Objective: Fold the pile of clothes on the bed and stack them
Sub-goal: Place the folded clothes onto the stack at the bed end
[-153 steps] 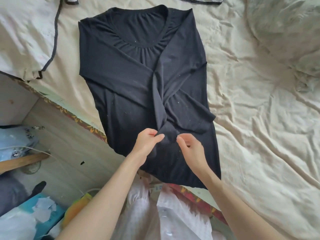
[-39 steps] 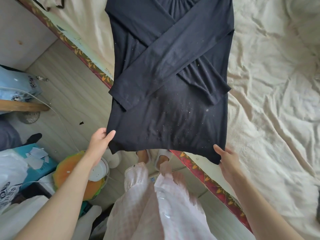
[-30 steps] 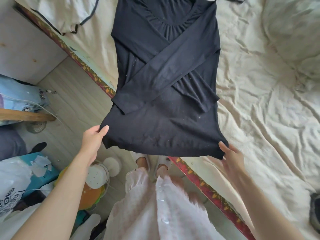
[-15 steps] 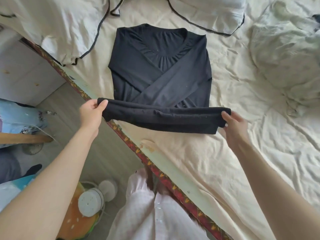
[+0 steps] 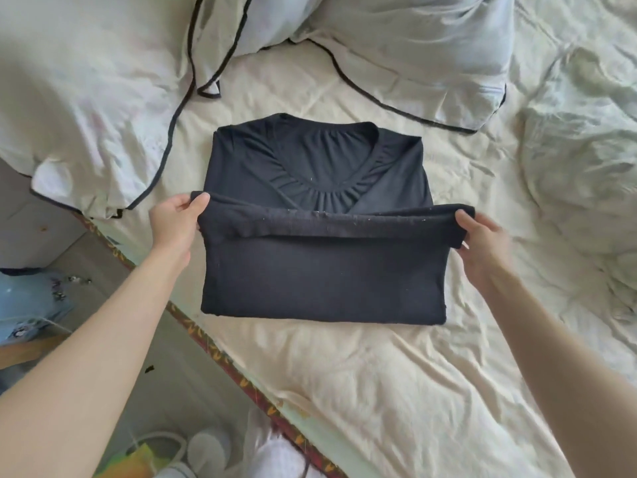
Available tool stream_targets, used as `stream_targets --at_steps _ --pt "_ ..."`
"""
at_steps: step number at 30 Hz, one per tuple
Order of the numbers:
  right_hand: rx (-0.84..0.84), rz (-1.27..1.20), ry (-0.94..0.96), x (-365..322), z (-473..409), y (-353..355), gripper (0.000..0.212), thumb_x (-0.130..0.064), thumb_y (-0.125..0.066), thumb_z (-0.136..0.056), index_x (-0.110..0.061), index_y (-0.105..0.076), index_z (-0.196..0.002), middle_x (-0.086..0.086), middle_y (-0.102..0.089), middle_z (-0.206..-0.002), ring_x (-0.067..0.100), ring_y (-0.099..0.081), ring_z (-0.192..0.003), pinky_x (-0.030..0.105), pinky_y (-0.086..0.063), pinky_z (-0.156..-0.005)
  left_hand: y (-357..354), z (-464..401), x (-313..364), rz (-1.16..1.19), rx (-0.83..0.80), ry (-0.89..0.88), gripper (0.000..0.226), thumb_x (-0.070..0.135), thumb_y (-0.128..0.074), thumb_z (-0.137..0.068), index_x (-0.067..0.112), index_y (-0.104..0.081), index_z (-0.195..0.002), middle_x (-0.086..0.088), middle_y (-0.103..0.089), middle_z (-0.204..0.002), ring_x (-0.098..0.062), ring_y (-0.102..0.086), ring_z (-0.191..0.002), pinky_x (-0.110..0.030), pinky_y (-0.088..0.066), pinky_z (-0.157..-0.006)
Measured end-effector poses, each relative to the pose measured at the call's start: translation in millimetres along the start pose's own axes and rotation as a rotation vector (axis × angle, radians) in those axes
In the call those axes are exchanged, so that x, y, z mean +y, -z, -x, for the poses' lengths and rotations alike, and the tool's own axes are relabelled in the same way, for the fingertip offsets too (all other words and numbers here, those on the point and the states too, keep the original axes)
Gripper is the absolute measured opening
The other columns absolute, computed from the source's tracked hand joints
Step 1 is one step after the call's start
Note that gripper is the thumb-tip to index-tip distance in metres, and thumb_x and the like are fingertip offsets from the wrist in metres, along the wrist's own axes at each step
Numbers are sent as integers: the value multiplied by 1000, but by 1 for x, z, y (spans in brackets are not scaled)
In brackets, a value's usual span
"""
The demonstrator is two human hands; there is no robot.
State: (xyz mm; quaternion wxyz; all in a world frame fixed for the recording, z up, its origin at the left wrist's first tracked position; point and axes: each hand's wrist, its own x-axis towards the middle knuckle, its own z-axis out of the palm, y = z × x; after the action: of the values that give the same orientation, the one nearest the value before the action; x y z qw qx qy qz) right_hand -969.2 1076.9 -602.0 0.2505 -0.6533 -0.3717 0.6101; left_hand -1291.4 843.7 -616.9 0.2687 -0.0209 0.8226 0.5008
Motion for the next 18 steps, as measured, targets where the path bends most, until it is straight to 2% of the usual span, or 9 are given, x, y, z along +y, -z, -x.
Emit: stream_targets --at_steps 3,6,8,10,12,14,15,16,18 --pt "10 8 -3 -12 -27 -18 14 -9 -60 -90 -17 -66 -81 -1 -64 -77 9 -61 -70 23 -50 -68 -13 -27 14 -10 3 -16 13 15 -63 -90 9 -64 -101 5 -61 -80 -9 -55 -71 -24 -47 -71" --pt "6 -17 6 -26 -50 -34 17 -9 -61 -89 -20 -65 -76 -8 -66 -63 5 -62 -62 21 -52 -63 -23 -52 28 -15 11 -29 7 17 -64 -89 14 -65 -95 7 -63 -79 -9 -56 -70 -24 -49 -70" --pt "-7 1 5 -33 -63 -43 20 -9 -61 -89 -20 -64 -73 -11 -65 -59 5 -62 -62 22 -52 -63 -29 -68 32 -28 4 -29 10 18 -65 -89 13 -65 -97 6 -63 -80 -9 -58 -74 -25 -49 -74" --pt "-23 32 -32 -32 -74 -52 18 -9 -60 -90 -20 -64 -76 -6 -67 -67 8 -62 -66 26 -52 -68 -36 -79 32 -42 -7 -9 18 19 -64 -89 9 -64 -104 4 -63 -82 -8 -58 -73 -22 -49 -70" --pt "-22 61 -81 -26 -82 -59 12 -9 -57 -92 -18 -60 -84 1 -64 -81 12 -61 -71 29 -52 -70 -41 -87 29 -43 -19 45 26 22 -63 -90 7 -60 -112 -4 -64 -96 -12 -60 -77 -24 -50 -69" --pt "2 78 -90 -20 -86 -63 6 -11 -55 -93 -16 -56 -96 3 -60 -88 12 -60 -72 27 -51 -64 -42 -87 26 -58 -22 63 19 22 -56 -93 13 -57 -109 -11 -62 -108 -19 -61 -85 -29 -51 -72" --pt "8 93 -78 -17 -87 -63 15 -12 -56 -92 -16 -54 -107 2 -60 -90 12 -60 -74 26 -50 -63 -39 -83 25 -71 -34 46 11 18 -51 -94 18 -56 -104 -10 -62 -109 -20 -61 -86 -29 -51 -72" --pt "-1 110 -62 -15 -88 -61 27 -12 -56 -92 -18 -51 -118 1 -60 -91 12 -60 -77 26 -50 -66 -36 -79 25 -95 -66 6 15 12 -46 -95 24 -55 -100 -8 -63 -105 -18 -61 -85 -28 -51 -72" --pt "-71 160 -9 -14 -88 -55 41 -9 -56 -91 -25 -47 -127 0 -61 -94 13 -62 -84 27 -51 -75 -26 -68 21 -146 -191 -104 38 -1 -39 -93 32 -57 -97 1 -65 -97 -10 -63 -82 -22 -52 -70"
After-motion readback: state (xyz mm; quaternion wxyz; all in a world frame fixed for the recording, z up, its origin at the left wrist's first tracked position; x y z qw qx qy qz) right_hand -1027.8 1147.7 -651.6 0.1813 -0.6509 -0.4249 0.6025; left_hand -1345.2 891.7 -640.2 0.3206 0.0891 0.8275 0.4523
